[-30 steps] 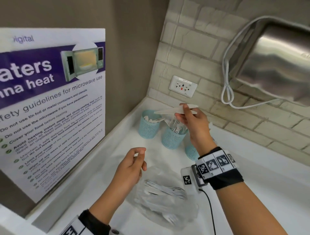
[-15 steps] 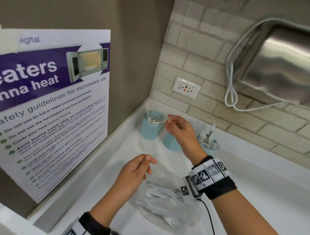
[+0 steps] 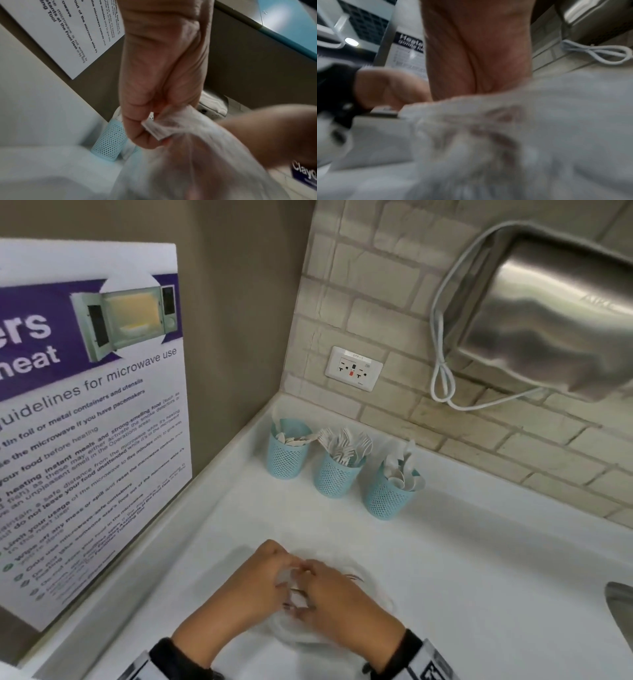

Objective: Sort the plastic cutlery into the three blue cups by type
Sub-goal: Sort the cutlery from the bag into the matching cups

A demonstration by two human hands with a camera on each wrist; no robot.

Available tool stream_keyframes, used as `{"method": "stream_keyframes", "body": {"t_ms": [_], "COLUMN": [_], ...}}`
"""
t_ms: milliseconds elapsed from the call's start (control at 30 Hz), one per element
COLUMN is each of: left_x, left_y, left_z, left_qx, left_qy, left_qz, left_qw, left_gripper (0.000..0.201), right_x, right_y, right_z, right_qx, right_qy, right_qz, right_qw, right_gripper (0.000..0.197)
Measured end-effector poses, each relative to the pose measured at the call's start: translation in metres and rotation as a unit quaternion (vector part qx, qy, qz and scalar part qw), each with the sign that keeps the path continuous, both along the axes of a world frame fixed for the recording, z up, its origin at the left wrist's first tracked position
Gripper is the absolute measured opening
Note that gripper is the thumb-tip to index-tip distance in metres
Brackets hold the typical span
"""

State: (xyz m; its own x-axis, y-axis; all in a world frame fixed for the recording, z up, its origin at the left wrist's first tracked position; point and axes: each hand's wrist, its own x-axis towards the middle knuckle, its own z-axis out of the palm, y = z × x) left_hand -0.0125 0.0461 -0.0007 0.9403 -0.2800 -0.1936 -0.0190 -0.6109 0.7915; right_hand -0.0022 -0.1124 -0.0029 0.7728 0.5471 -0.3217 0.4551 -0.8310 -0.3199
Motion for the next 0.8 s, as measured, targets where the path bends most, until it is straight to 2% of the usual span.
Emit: {"method": "stream_keyframes", "body": {"t_ms": [100, 167, 367, 567, 800], "left_x": [-0.004, -0.006, -0.004, -0.006, -0.004], "left_y": [-0.005, -0.007, -0.004, -0.004, 0.000], "left_z": [0.007, 0.009, 0.008, 0.009, 0.009], "left_qx": [-0.033, -0.041, -0.074, -0.073, -0.073], "left_qy": [-0.015, -0.016, 0.002, 0.009, 0.006], "left_qz": [-0.027, -0.028, 0.019, 0.007, 0.015], "left_qw": [0.999, 0.999, 0.997, 0.997, 0.997], "left_gripper": [0.042, 0.043, 0.049, 0.051, 0.054], "right_x": [-0.014, -0.017, -0.015, -0.015, -0.011], "right_y": [0.014, 0.020, 0.017, 0.024, 0.015], "right_z": [-0.023, -0.027, -0.029, -0.027, -0.021], "right_qx": [-0.097, -0.152, -0.155, -0.178, -0.131], "right_qy": [-0.012, -0.005, 0.005, 0.031, -0.012], "right_qz": [0.000, -0.019, -0.029, -0.040, -0.031], "right_qw": [0.995, 0.988, 0.987, 0.983, 0.991], "right_gripper": [0.060, 0.061, 0.062, 0.059, 0.058]}}
